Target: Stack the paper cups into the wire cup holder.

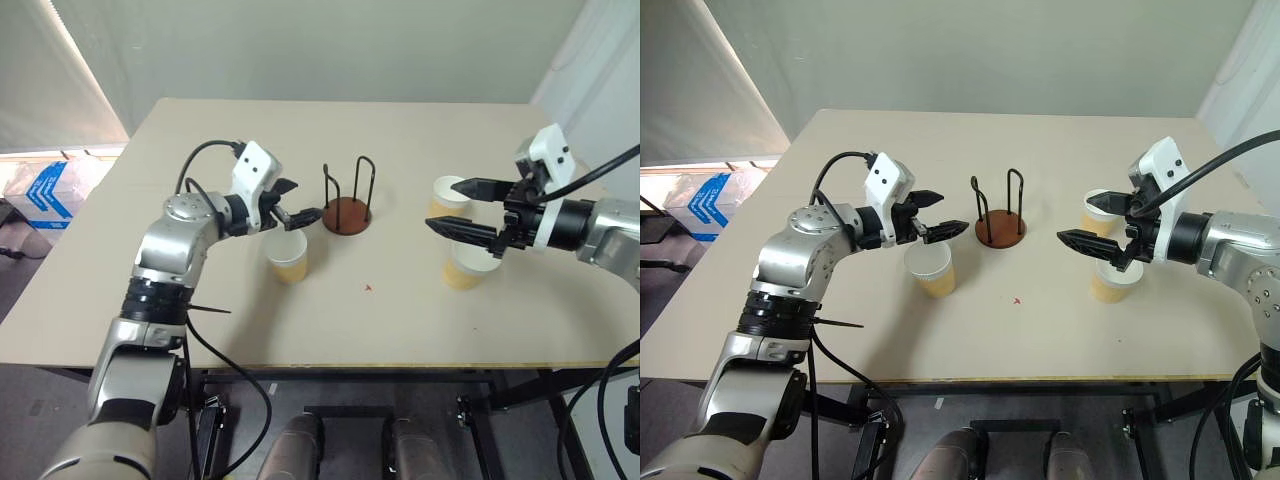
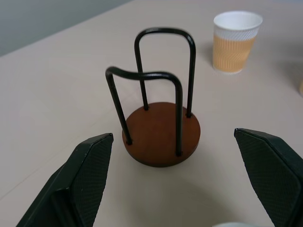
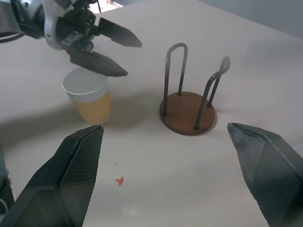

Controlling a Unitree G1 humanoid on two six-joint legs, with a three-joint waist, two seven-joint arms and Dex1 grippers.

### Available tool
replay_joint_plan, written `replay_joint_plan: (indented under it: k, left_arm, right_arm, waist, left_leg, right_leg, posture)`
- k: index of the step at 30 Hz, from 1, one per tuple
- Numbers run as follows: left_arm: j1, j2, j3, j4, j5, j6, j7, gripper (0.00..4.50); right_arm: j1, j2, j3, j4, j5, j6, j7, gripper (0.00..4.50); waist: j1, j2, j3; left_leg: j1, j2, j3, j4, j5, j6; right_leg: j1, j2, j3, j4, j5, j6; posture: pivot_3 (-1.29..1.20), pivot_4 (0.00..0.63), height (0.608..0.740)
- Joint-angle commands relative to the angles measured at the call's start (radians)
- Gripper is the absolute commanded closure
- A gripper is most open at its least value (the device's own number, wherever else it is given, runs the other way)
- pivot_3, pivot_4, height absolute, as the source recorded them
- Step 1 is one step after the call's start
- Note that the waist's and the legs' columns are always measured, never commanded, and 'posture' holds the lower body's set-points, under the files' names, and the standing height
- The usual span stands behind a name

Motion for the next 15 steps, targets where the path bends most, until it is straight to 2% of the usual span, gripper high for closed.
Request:
replay_joint_plan:
  k: [1, 15]
  left_arm:
    - [-0.072, -0.035, -0.003, 0.072, 0.04, -0.055, 0.015, 0.0]
    - [-0.187, -0.186, -0.017, 0.307, 0.117, -0.166, 0.025, 0.0]
  right_arm:
    - [0.002, -0.015, -0.05, -0.04, 0.019, 0.002, -0.025, 0.06]
    - [0.029, -0.026, -0.082, -0.074, 0.056, 0.026, -0.081, 0.06]
  waist:
    - [0.002, 0.0, 0.0]
    - [0.005, 0.0, 0.0]
  left_leg:
    - [0.0, 0.0, 0.0, 0.0, 0.0, 0.0]
    - [-0.001, -0.001, 0.002, 0.001, 0.002, -0.002]
  right_leg:
    - [0.0, 0.0, 0.0, 0.0, 0.0, 0.0]
    - [0.0, -0.001, 0.001, -0.001, 0.003, 0.009]
  posture:
    - [0.0, 0.15, 0.74]
    - [0.0, 0.15, 0.74]
